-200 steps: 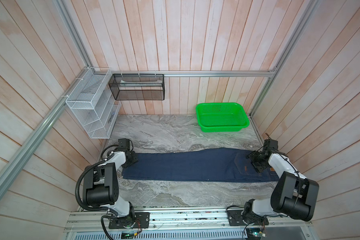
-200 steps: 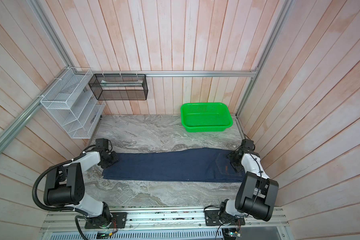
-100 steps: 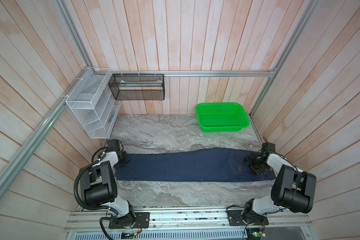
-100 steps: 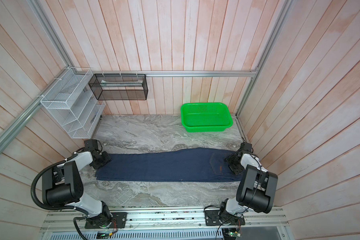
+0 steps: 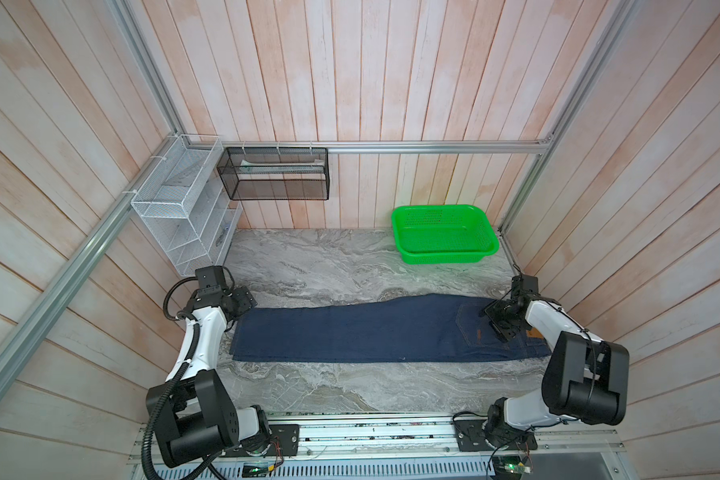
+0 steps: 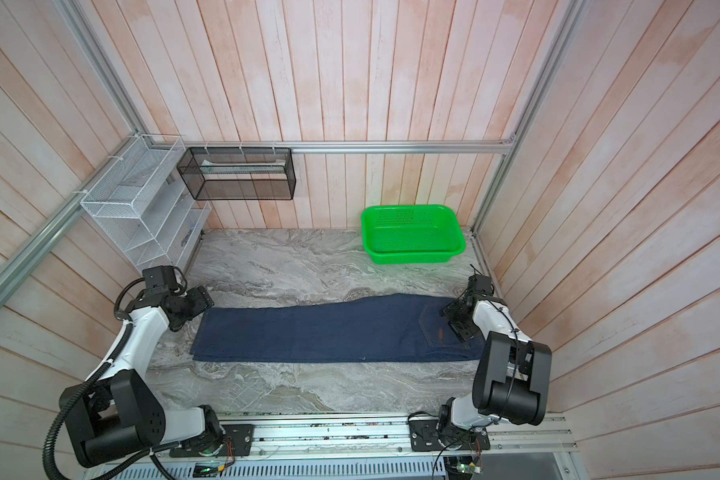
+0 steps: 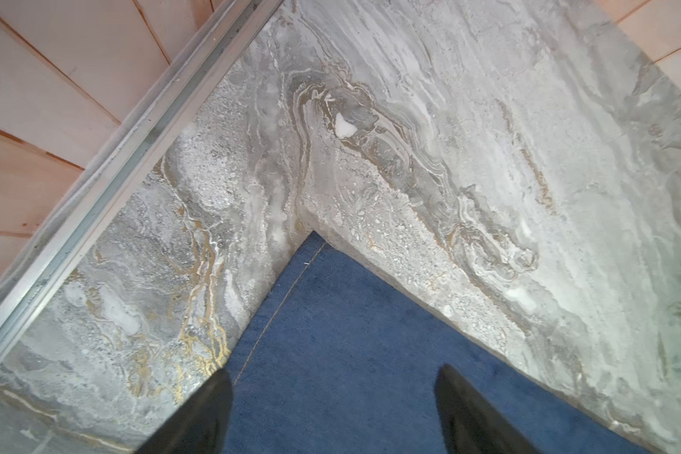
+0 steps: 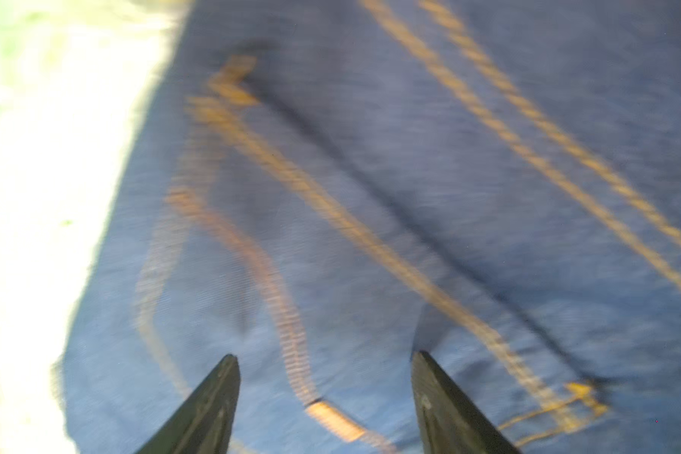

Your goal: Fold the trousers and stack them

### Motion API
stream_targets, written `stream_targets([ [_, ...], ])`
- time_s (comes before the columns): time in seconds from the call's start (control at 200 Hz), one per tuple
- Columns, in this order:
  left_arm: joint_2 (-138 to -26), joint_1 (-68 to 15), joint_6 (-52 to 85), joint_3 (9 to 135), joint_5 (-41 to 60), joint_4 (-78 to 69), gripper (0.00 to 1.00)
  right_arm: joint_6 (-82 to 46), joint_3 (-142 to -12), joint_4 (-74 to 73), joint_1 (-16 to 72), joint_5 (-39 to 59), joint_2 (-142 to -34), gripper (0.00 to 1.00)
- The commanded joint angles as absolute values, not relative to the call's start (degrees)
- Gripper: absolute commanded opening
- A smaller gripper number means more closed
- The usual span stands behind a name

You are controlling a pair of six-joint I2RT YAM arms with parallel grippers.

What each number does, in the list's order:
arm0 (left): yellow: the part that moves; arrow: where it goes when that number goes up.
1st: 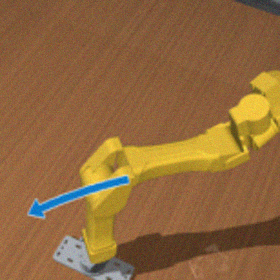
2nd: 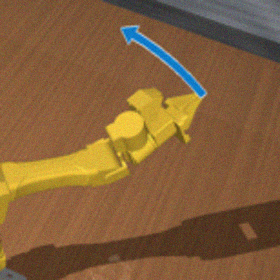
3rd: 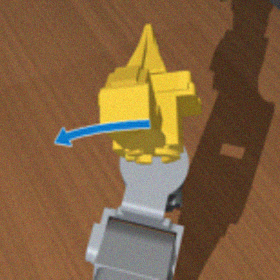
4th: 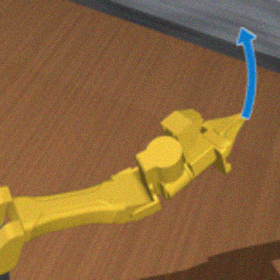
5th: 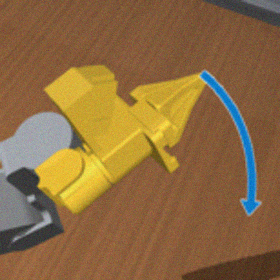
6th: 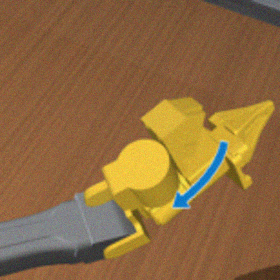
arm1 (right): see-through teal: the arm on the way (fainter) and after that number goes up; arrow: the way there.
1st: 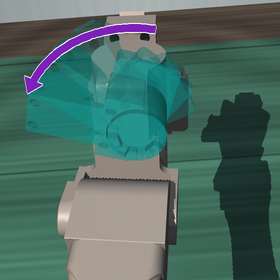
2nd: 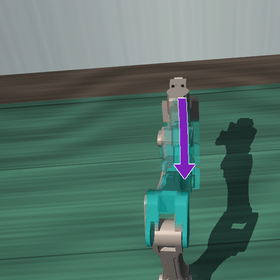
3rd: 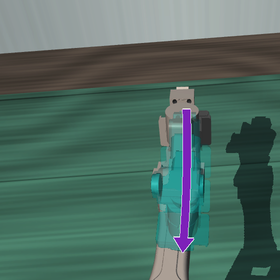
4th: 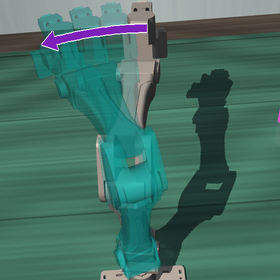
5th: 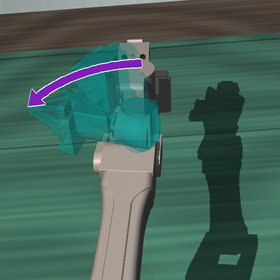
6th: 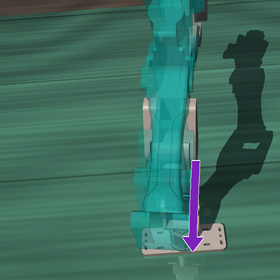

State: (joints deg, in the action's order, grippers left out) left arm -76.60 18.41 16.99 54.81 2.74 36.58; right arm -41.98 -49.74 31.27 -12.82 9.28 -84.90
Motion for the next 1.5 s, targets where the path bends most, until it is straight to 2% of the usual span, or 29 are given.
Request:
stream_targets([
  [0.0,-79.02,19.14,14.35,53.97,3.49,41.69,0.88,-42.72,-50.44,31.99,-11.09,9.69,-84.92,0.70],
  [0.43,-85.99,19.60,10.00,57.70,3.65,45.92,0.88,-39.54,-46.74,24.36,-15.34,11.54,-98.27,0.70],
  [0.92,-97.15,19.89,1.08,58.78,10.86,43.21,0.88,-39.99,-45.33,23.41,-18.22,12.26,-98.30,0.70],
  [1.07,-101.33,20.01,0.11,59.41,11.98,43.16,0.85,-39.94,-45.35,23.71,-18.27,12.49,-98.04,0.70],
  [1.375,-97.41,20.54,-0.78,59.80,7.08,42.67,0.87,-40.17,-45.19,23.79,-18.20,13.11,-97.66,0.69],
  [1.495,-99.34,20.96,-1.40,60.12,7.06,42.90,0.87,-40.17,-45.18,23.64,-18.24,13.10,-97.92,0.69],
])
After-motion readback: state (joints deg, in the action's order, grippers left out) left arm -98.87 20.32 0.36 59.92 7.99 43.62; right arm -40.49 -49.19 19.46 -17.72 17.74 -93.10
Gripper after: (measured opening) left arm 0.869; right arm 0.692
